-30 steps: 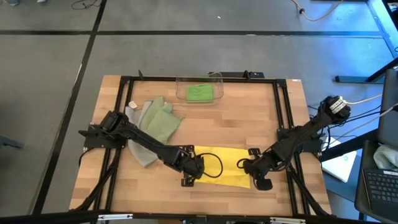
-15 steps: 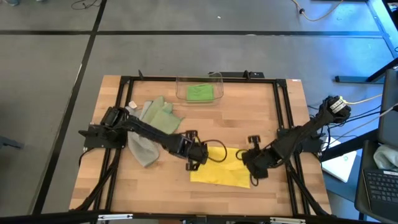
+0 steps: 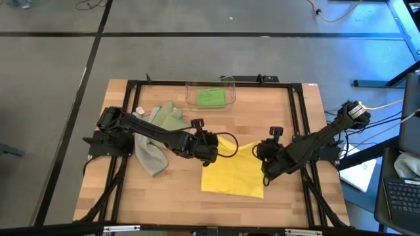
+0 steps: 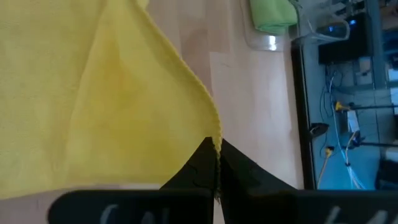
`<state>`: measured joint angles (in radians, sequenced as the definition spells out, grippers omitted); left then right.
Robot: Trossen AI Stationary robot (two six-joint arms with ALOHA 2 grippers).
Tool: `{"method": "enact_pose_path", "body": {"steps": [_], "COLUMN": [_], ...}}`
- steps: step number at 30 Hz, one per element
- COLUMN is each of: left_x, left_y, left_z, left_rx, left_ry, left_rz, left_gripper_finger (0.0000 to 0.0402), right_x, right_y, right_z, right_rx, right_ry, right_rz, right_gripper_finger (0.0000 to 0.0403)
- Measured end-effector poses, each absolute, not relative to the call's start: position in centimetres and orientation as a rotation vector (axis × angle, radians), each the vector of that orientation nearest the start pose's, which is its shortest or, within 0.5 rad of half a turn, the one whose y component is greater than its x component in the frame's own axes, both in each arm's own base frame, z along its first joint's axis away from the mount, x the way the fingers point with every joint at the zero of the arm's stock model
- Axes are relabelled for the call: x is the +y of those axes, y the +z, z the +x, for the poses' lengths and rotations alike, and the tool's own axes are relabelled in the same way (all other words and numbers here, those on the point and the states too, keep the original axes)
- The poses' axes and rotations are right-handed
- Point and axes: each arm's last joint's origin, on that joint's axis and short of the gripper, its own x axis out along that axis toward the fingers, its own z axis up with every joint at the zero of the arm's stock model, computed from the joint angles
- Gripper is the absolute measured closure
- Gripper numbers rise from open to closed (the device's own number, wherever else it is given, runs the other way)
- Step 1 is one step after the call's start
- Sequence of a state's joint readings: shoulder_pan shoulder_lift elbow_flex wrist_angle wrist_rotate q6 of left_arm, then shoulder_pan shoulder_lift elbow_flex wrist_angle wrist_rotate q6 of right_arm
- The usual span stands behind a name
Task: Fold microfiber towels
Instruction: Fold the yellow microfiber cloth
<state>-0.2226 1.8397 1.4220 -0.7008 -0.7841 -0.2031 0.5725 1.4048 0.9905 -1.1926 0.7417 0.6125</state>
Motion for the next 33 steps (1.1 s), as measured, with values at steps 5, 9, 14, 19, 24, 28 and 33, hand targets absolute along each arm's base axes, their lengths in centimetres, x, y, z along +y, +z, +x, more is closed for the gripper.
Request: {"method": "enact_pose_path", "body": {"steps": [5, 9, 14, 19, 24, 28, 33], "left_x": [-6.4, -6.3, -6.0, -6.5, -7.0, -7.8, -9.8], "left_y": [23.3, 23.1, 23.1, 22.4, 21.3, 20.4, 20.0], "left_z": [37.2, 37.3, 37.3, 36.9, 36.3, 35.7, 35.0], "left_rx": [0.934, 0.935, 0.928, 0.943, 0.956, 0.968, 0.945], "left_ry": [0.589, 0.592, 0.613, 0.598, 0.608, 0.600, 0.573], "left_rz": [0.359, 0.342, 0.305, 0.255, 0.235, 0.208, 0.187], "left_gripper_finger": [0.0401, 0.0401, 0.0400, 0.0400, 0.0400, 0.0401, 0.0401], "right_x": [9.6, 8.9, 8.3, 8.6, 8.5, 9.0, 10.9], "right_y": [23.2, 23.2, 23.2, 23.1, 23.2, 23.0, 22.8], "right_z": [20.0, 20.3, 20.5, 20.3, 19.8, 19.7, 19.5], "right_rx": [1.105, 1.102, 1.118, 1.139, 1.139, 1.180, 1.187], "right_ry": [-0.563, -0.604, -0.626, -0.614, -0.661, -0.602, -0.464], "right_rz": [-0.436, -0.431, -0.412, -0.362, -0.360, -0.313, -0.264], "right_gripper_finger": [0.0393, 0.0393, 0.0393, 0.0393, 0.0393, 0.0393, 0.0393]}}
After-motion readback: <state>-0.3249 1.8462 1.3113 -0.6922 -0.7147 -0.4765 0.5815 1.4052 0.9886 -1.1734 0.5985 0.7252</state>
